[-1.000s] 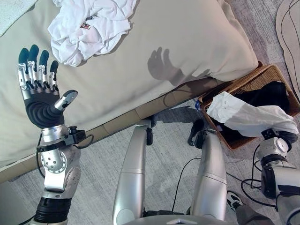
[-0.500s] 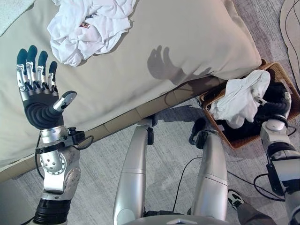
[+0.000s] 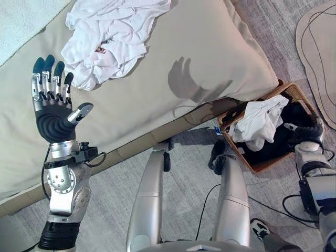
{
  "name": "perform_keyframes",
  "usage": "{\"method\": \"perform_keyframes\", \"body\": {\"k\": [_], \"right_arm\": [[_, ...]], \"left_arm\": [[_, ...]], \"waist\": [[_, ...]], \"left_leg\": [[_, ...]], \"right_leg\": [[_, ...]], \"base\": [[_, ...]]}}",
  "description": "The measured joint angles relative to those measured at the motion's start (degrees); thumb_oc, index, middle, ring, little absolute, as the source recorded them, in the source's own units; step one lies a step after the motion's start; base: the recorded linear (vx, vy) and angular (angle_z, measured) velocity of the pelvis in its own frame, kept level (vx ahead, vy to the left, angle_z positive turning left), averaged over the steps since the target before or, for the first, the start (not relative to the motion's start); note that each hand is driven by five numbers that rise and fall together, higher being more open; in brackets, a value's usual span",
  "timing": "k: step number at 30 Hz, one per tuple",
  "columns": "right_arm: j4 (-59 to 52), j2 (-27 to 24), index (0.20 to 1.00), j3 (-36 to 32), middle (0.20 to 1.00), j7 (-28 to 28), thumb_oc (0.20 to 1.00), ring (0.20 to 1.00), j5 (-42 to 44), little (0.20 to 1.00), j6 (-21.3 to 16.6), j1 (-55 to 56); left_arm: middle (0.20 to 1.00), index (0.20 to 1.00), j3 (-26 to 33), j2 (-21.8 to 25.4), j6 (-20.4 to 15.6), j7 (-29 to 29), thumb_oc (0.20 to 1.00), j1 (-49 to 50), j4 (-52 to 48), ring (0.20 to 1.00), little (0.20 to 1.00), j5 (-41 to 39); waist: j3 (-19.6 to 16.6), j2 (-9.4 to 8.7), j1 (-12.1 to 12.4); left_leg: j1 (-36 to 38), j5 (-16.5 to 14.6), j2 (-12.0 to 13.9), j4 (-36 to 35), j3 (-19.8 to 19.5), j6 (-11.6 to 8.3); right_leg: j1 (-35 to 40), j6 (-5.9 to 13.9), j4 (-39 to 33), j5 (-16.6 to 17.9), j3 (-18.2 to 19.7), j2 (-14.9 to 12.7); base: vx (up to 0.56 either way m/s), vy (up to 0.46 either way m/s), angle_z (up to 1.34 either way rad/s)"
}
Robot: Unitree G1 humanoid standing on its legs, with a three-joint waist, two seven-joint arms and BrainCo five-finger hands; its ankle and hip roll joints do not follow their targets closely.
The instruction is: Pick up clothes into the bucket
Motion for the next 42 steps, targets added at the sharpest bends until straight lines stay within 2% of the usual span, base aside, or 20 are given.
{"method": "perform_keyframes", "body": {"k": [2,7,9,12,13,15,17,20,23,24,28,33,34,38,40,41,42], "right_arm": [[-9.5,3.8,1.0,-0.1,1.0,1.3,1.0,1.0,3.0,1.0,-2.8,5.6],[-30.9,8.2,1.0,-0.8,1.0,1.2,1.0,1.0,2.6,1.0,-6.1,16.5],[-35.0,9.1,1.0,-0.8,1.0,1.2,1.0,1.0,1.2,1.0,-6.5,18.4],[-46.3,9.0,1.0,-0.7,1.0,1.9,1.0,1.0,-3.5,1.0,-7.8,22.4],[-46.7,9.0,1.0,-0.8,1.0,2.2,1.0,1.0,-3.8,1.0,-8.0,22.9],[-50.7,9.0,1.0,-0.6,1.0,4.8,1.0,1.0,-3.9,1.0,-8.1,26.7],[-52.9,8.6,1.0,0.3,1.0,7.3,1.0,1.0,-4.0,1.0,-8.1,29.2],[-57.0,8.1,1.0,3.3,1.0,12.0,1.0,1.0,-3.8,1.0,-8.2,31.6],[-57.6,8.1,1.0,4.8,1.0,14.4,1.0,1.0,-3.7,1.0,-8.6,31.7],[-58.0,7.8,1.0,6.5,1.0,15.3,1.0,1.0,-2.8,1.0,-8.6,31.7],[-59.5,7.8,1.0,6.7,1.0,16.8,1.0,1.0,-1.6,1.0,-9.1,31.9],[-61.8,7.5,1.0,6.5,1.0,17.2,1.0,1.0,0.3,1.0,-9.2,31.9],[-62.8,7.4,1.0,6.5,1.0,17.6,1.0,1.0,0.9,1.0,-9.3,31.9],[-64.3,7.4,1.0,6.5,1.0,18.4,1.0,1.0,3.1,1.0,-9.6,32.0],[-64.7,7.2,1.0,6.7,1.0,18.8,1.0,1.0,4.1,1.0,-9.8,32.0],[-64.7,7.2,1.0,6.7,1.0,18.9,1.0,1.0,4.1,1.0,-9.9,32.0],[-64.7,7.2,1.0,6.7,1.0,19.2,1.0,1.0,4.5,1.0,-10.0,32.1]], "left_arm": [[1.0,1.0,1.6,0.1,0.5,2.9,1.0,-0.5,4.7,1.0,1.0,4.7],[1.0,1.0,4.4,2.0,3.1,11.0,1.0,-4.5,10.3,1.0,1.0,18.4],[1.0,1.0,4.6,4.5,4.4,14.8,1.0,-9.0,14.5,1.0,1.0,24.2],[1.0,1.0,5.3,13.8,9.9,19.4,1.0,-13.4,23.8,1.0,1.0,36.1],[1.0,1.0,5.4,14.9,10.8,20.0,1.0,-14.9,24.5,1.0,1.0,37.6],[1.0,1.0,5.4,18.9,13.3,20.8,1.0,-18.0,26.2,1.0,1.0,42.6],[1.0,1.0,5.2,21.0,14.2,21.2,1.0,-21.1,27.6,1.0,1.0,45.3],[1.0,1.0,0.9,27.4,16.5,21.9,1.0,-27.4,34.3,1.0,1.0,49.4],[1.0,1.0,-1.9,29.6,17.6,22.1,1.0,-31.5,37.0,1.0,1.0,51.7],[1.0,1.0,-5.2,31.8,18.3,22.2,1.0,-34.1,39.4,1.0,1.0,52.2],[1.0,1.0,-8.7,32.6,19.7,22.2,1.0,-37.5,42.7,1.0,1.0,54.3],[1.0,1.0,-16.8,35.4,21.6,21.7,1.0,-43.8,50.3,1.0,1.0,56.6],[1.0,1.0,-19.1,35.9,22.3,20.8,1.0,-45.6,52.6,1.0,1.0,56.7],[1.0,1.0,-21.5,36.1,23.0,18.6,1.0,-48.7,55.9,1.0,1.0,57.1],[1.0,1.0,-26.6,36.5,23.2,15.8,1.0,-53.1,60.2,1.0,1.0,57.0],[0.881,0.881,-27.9,37.2,23.1,14.9,0.881,-53.7,60.1,0.881,0.881,57.0],[0.558,0.558,-29.4,38.0,23.0,13.4,0.558,-54.6,60.4,0.558,0.558,57.0]], "waist": [[-0.7,-0.83,-1.7],[-0.7,-1.06,-3.6],[-0.7,-1.13,-4.5],[-0.7,-1.73,-5.8],[-0.6,-2.05,-6.8],[-0.5,-2.86,-6.9],[-0.3,-3.47,-7.5],[0.2,-4.61,-8.9],[0.7,-5.42,-9.4],[1.0,-6.02,-9.9],[1.2,-6.3,-10.2],[2.2,-7.58,-10.3],[2.2,-7.61,-10.3],[2.2,-7.62,-10.6],[2.2,-7.68,-10.8],[2.2,-7.68,-10.7],[2.2,-7.69,-11.1]], "left_leg": [[0.2,-0.3,0.3,0.0,0.0,-0.38],[0.1,-0.4,0.8,0.6,0.0,-0.45],[0.1,-0.4,1.1,0.7,0.1,-0.49],[-1.3,-0.7,2.0,1.6,0.5,-0.97],[-1.6,-0.7,2.0,1.8,0.5,-0.99],[-3.1,-0.8,2.3,2.6,-0.1,-1.06],[-4.1,-0.8,2.5,3.3,-0.2,-1.06],[-6.1,-0.8,3.0,4.2,-0.4,-1.07],[-7.1,-0.8,3.0,4.8,-0.5,-1.07],[-7.4,-0.8,3.1,5.0,-0.6,-1.07],[-9.3,-0.8,3.1,5.9,-1.0,-1.06],[-10.9,-0.8,3.7,6.7,-1.2,-1.06],[-11.4,-0.8,3.8,6.8,-1.4,-1.06],[-12.0,-0.8,3.8,6.9,-1.8,-1.06],[-12.1,-0.8,3.7,6.8,-1.9,-1.06],[-12.1,-0.8,3.7,6.8,-2.0,-1.06],[-12.2,-0.8,3.6,6.8,-2.0,-1.06]], "right_leg": [[0.2,0.03,-0.5,0.0,0.1,0.2],[0.5,0.04,-1.2,0.5,0.3,1.0],[0.4,0.05,-1.5,0.6,0.6,1.4],[-1.0,0.13,-1.6,0.7,1.1,2.1],[-1.2,0.17,-1.7,0.9,1.1,2.2],[-2.2,0.14,-1.5,1.2,0.9,2.5],[-3.0,0.05,-1.2,1.4,0.8,2.7],[-4.7,0.04,-1.1,2.1,0.7,3.2],[-5.7,0.12,-0.7,2.2,0.8,3.2],[-5.9,0.12,-0.5,2.2,0.7,3.2],[-7.4,0.04,-0.3,2.4,0.5,3.4],[-8.6,-0.05,-0.3,2.8,0.4,4.0],[-8.9,-0.05,-0.3,2.9,0.3,4.0],[-9.0,-0.07,-0.4,3.0,-0.2,4.0],[-9.0,-0.11,-0.4,3.0,-0.4,3.9],[-9.0,-0.11,-0.5,3.0,-0.4,3.9],[-9.0,-0.1,-0.5,3.0,-0.5,3.9]], "base": [[0.02,0.027,-0.06],[0.02,0.036,-0.1],[0.0,0.055,-0.14],[-0.01,0.02,-0.18],[-0.02,0.012,-0.11],[0.0,0.0,0.0],[-0.03,0.007,-0.03],[-0.03,0.007,-0.06],[-0.01,0.008,-0.02],[0.0,0.0,0.0],[0.0,0.007,-0.01],[0.01,0.034,-0.06],[0.0,0.0,0.0],[0.0,0.0,0.0],[0.0,0.0,0.0],[0.0,0.015,0.04],[0.0,0.0,0.0]]}}
